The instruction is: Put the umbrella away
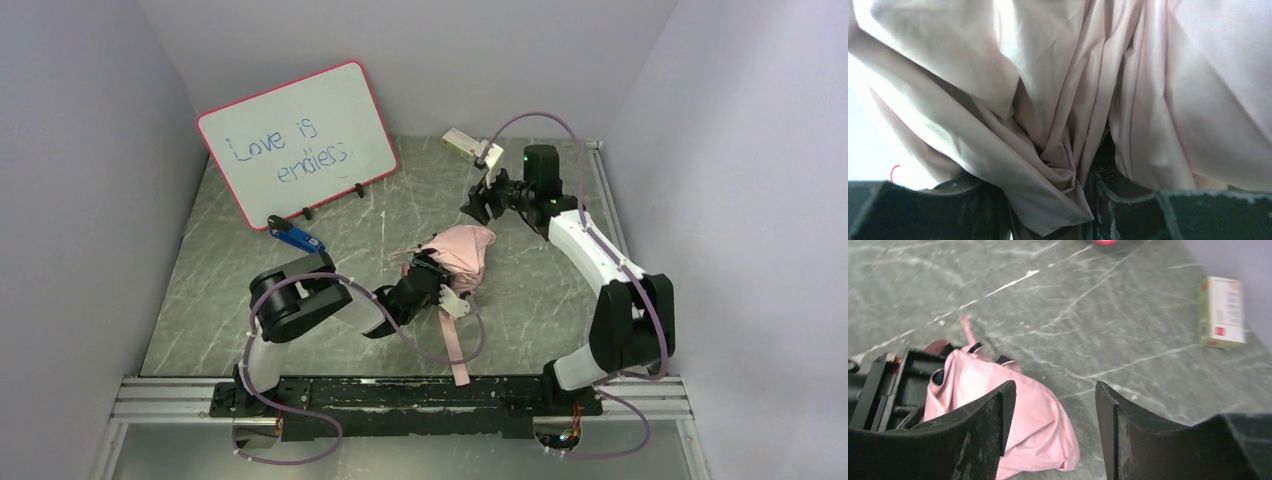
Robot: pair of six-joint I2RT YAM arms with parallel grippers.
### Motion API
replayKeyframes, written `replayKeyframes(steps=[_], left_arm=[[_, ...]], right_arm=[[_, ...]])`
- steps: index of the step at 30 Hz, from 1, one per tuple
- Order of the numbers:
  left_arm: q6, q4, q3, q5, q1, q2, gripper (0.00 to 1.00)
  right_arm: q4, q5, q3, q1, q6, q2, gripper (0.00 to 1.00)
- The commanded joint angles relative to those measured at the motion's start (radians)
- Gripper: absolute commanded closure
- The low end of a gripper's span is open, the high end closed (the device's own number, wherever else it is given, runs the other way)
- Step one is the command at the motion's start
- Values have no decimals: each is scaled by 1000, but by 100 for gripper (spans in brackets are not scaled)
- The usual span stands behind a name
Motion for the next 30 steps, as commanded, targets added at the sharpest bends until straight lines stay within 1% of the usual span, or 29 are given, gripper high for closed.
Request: replayKeyframes(steps=[1, 4, 11, 17, 18, 23, 30], left_arm=[[76, 17, -34, 12, -37, 57, 95], [88, 28, -38, 0, -46, 68, 95], [79, 24, -46, -4, -50, 71, 95], [76, 34, -53, -5, -54, 73, 95], [76, 34, -53, -5, -55, 72, 95], [74, 31, -49, -5, -57, 73, 95], [51, 19, -46, -8, -58, 69, 95]], right_arm=[[-399, -173, 119, -7, -224, 96, 36], [-489, -173, 157, 2, -253, 145, 33], [-543, -122, 136, 31, -264, 156, 31], [-508, -87, 98, 63, -238, 180, 28], [-510, -83, 99, 67, -236, 195, 25], [-539, -38, 103, 110, -227, 289, 19], [-545, 10, 67, 149, -195, 389, 16]])
